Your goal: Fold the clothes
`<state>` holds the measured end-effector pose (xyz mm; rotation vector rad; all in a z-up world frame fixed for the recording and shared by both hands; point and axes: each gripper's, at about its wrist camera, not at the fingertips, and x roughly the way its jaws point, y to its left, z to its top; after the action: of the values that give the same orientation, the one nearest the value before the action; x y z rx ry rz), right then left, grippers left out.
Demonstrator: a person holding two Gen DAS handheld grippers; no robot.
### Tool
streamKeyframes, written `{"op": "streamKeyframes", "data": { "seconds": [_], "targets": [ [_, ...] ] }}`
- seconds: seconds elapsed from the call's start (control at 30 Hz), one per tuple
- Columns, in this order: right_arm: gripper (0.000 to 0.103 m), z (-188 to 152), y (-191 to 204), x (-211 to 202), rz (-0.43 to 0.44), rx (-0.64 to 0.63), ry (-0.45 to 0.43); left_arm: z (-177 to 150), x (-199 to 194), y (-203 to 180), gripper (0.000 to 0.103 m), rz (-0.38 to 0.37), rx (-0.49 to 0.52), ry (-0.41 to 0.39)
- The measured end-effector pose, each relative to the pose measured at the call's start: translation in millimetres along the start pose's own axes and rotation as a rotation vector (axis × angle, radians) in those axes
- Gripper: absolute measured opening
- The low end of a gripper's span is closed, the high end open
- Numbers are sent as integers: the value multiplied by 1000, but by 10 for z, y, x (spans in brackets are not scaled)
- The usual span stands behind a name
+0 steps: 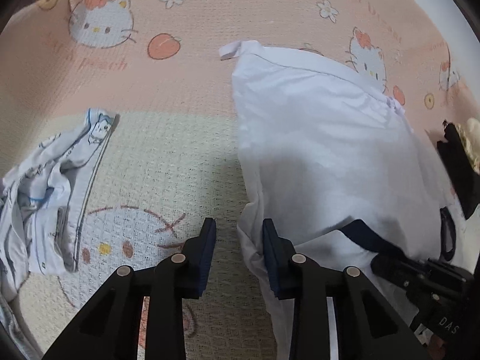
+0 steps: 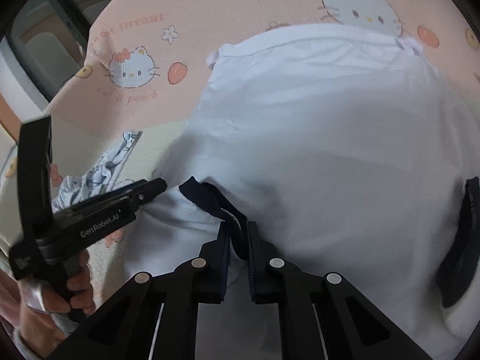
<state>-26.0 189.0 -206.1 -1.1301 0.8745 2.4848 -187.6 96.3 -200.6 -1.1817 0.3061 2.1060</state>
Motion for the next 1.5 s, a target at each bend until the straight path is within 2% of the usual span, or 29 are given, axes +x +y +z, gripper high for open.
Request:
{"op": "streamKeyframes", "data": {
  "seconds": [0.13,0.23,0.27,0.3,0.37,0.4,0.5,0.63,0.83,1.03,1.27,1.5],
  "targets": [
    [8,-31,17,-34,-4,-22,6,-1,-54,45,28,-21,-39,-7],
    [13,-26,29,-96,27,-17,10,8,-210,45,29,-28,-63,-25],
    [26,-18,27,-133,36,-5,10,9,-289,36,37,-28,-53,-37],
    [37,-15,16,-180,39,8,4,-1,-388,29,53,-23,-38,-59],
    [39,-16,-19,-288,46,36,-9,-83,-611,37,73,-3,-30,-111],
    [39,-21,-44,-334,55,58,-9,-129,-682,44,74,-9,-32,-111],
    [40,-58,-132,-429,94,144,11,-267,-806,46,74,-18,-12,-83],
    [40,-145,-176,-489,143,220,42,-538,-903,11,74,32,59,-43],
    [45,-190,-60,-397,168,206,94,-857,-904,26,74,19,75,54],
    [45,-206,-72,-294,178,230,103,-1026,-948,-162,74,55,193,41],
    [45,-214,-122,-247,193,254,80,-1098,-962,-269,74,-6,219,64],
    [45,-169,-128,-130,185,267,61,-1202,-827,-375,74,33,283,75]
  ]
}}
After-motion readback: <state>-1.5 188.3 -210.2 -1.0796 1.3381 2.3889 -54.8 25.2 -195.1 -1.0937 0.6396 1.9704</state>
